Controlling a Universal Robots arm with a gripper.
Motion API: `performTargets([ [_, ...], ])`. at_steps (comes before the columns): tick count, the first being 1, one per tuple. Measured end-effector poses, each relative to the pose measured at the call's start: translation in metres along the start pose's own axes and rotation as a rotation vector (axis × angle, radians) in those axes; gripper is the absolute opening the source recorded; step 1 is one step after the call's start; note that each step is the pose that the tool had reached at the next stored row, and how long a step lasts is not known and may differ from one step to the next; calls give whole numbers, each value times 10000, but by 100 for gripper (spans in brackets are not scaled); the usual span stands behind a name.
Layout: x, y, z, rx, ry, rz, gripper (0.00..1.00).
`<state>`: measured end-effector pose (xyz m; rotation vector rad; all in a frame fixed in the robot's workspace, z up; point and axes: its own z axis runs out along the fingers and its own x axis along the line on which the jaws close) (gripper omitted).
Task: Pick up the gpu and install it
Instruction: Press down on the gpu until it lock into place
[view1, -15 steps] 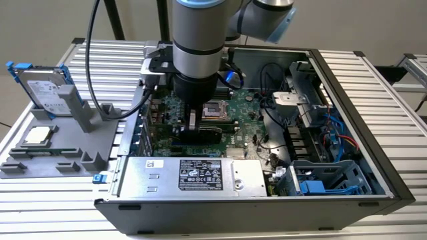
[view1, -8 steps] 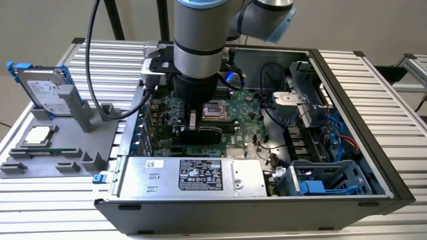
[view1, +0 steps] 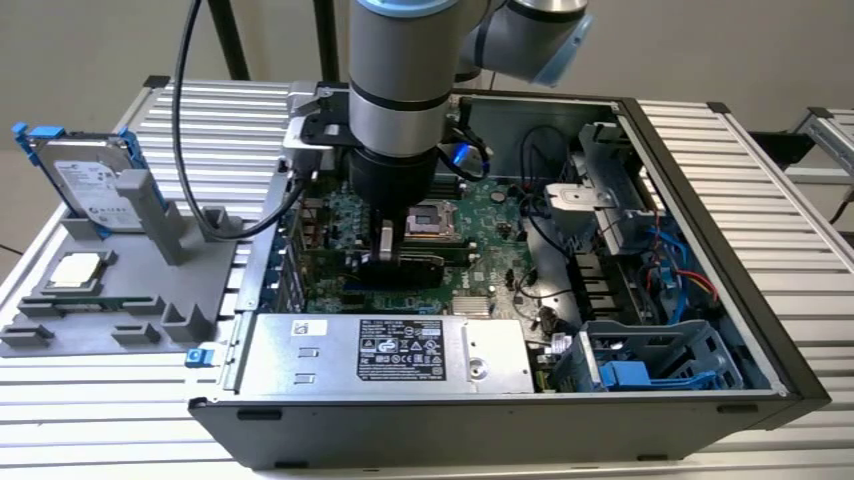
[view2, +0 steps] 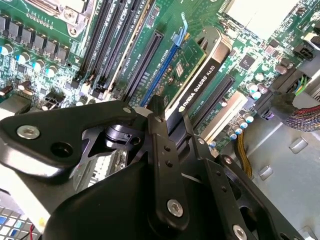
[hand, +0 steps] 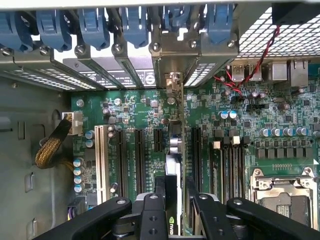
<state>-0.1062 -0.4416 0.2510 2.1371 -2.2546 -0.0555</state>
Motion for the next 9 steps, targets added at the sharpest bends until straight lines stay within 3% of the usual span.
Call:
performTargets([
  [9, 0, -3, 79, -2, -3, 1, 0],
])
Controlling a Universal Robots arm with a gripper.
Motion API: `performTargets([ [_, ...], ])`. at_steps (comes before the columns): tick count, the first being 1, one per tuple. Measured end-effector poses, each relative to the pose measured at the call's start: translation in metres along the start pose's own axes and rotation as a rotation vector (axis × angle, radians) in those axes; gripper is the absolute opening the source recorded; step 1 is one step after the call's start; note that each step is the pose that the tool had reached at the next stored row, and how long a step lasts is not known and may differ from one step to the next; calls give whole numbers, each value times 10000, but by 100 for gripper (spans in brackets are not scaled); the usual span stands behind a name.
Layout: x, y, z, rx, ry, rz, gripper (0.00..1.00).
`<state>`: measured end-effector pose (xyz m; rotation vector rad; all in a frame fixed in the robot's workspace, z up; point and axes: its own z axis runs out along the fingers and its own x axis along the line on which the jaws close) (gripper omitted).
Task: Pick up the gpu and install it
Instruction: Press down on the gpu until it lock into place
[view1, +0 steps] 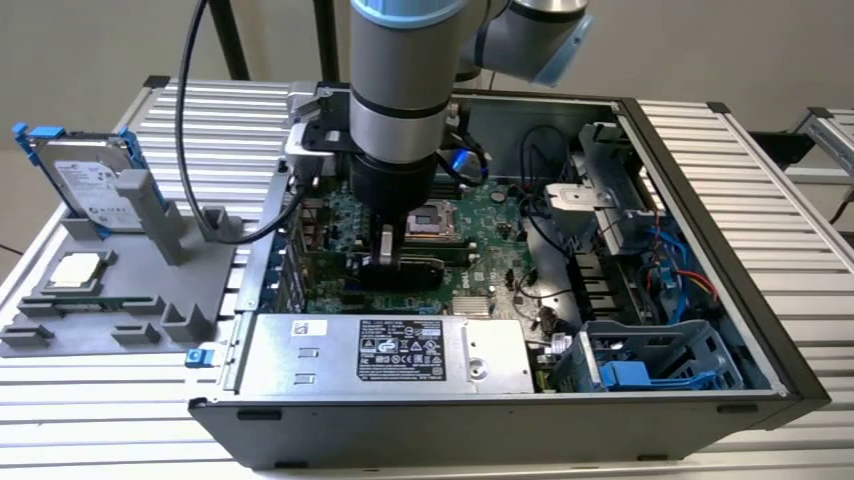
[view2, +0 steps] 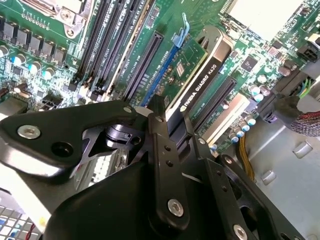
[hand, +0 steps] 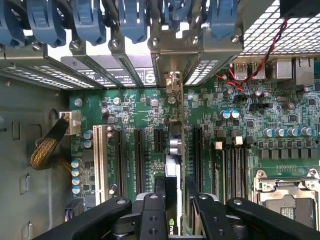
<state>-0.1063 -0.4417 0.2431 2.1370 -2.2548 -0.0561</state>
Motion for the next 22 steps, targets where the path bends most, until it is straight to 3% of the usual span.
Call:
performTargets([
  [6, -1, -2, 12, 13, -16, -1, 0],
  [7, -1, -2, 9, 8, -10, -2, 100],
  [12, 0, -1, 1, 0, 5, -2, 100],
  [20, 0, 17, -349, 3, -1, 6, 100],
  [22, 0, 18, -392, 4, 6, 6, 100],
])
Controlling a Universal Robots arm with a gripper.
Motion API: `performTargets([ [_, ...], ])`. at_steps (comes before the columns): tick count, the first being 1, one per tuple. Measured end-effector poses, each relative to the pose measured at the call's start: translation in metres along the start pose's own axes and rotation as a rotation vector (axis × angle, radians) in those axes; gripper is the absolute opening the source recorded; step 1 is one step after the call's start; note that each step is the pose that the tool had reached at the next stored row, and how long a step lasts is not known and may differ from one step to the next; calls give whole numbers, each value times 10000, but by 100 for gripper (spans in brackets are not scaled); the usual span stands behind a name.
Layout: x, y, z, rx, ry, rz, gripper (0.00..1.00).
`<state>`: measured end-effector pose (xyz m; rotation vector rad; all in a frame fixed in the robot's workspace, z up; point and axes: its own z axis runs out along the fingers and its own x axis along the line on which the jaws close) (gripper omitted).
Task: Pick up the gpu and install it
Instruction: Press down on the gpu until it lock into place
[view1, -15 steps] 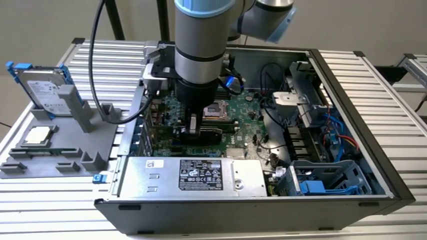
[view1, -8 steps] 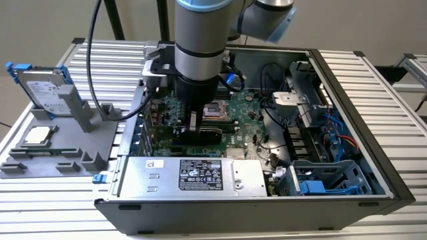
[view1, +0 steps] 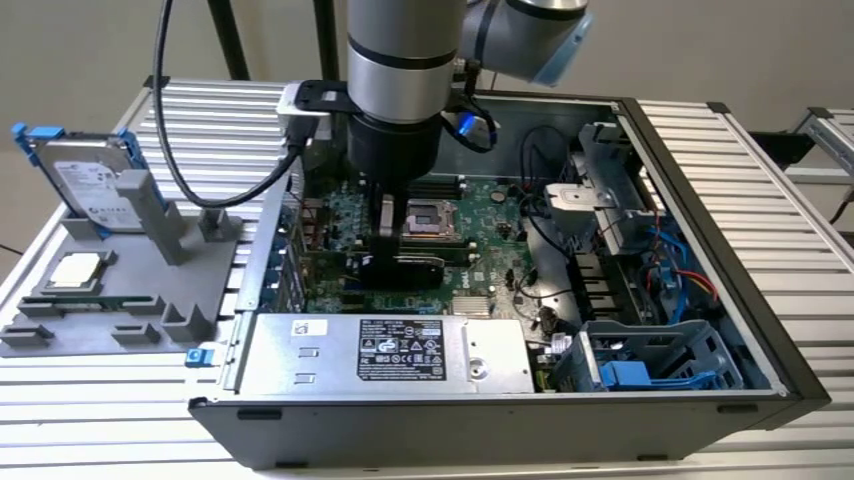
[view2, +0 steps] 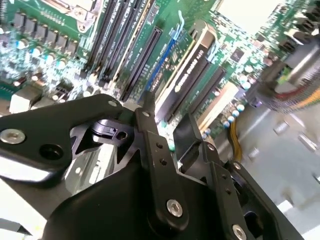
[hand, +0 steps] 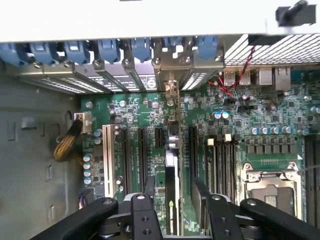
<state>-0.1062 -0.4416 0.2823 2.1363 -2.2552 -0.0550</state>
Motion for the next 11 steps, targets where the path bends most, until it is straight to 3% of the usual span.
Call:
performTargets([
  [1, 0, 0, 0, 1, 0, 0, 0],
  [11, 0, 0, -3, -1, 2, 0, 0],
])
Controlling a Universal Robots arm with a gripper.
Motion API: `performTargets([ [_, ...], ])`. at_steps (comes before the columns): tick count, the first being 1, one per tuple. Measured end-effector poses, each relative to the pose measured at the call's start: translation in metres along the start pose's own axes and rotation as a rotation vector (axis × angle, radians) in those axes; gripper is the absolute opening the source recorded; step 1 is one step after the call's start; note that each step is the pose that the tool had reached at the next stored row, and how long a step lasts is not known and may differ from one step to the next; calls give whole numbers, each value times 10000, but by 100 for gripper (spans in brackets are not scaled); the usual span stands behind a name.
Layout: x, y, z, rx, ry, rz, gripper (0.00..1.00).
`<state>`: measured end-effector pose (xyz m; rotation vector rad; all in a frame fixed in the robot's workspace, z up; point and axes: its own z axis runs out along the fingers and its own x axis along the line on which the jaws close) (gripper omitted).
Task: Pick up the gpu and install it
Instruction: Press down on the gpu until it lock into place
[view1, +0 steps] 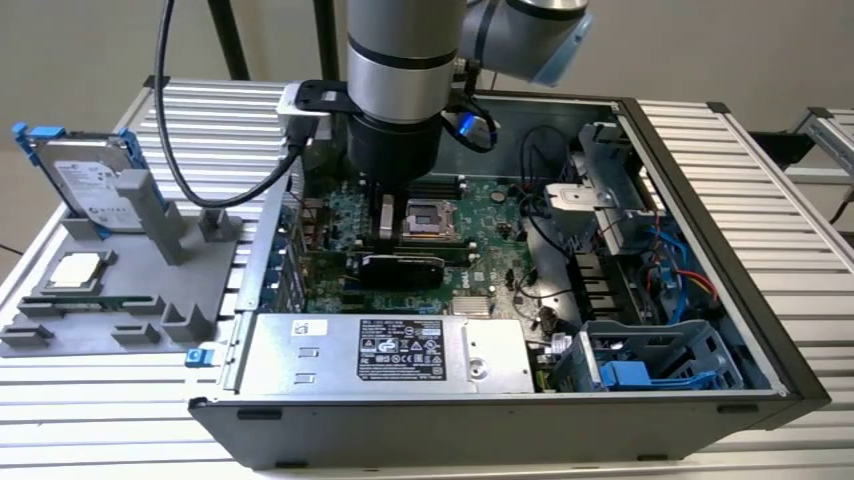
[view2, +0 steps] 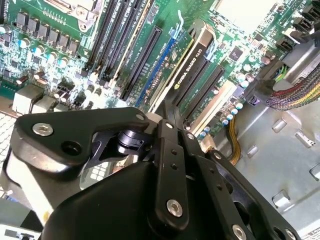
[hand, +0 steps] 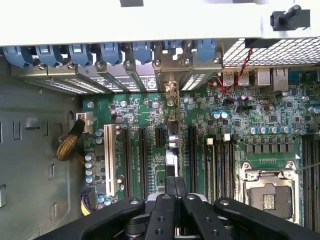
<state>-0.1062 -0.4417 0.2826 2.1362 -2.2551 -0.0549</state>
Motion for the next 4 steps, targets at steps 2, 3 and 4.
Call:
performTargets([
  [2, 0, 0, -4, 0, 0, 0, 0],
  [3, 0, 0, -4, 0, 0, 0, 0],
  [4, 0, 0, -4, 0, 0, 0, 0],
])
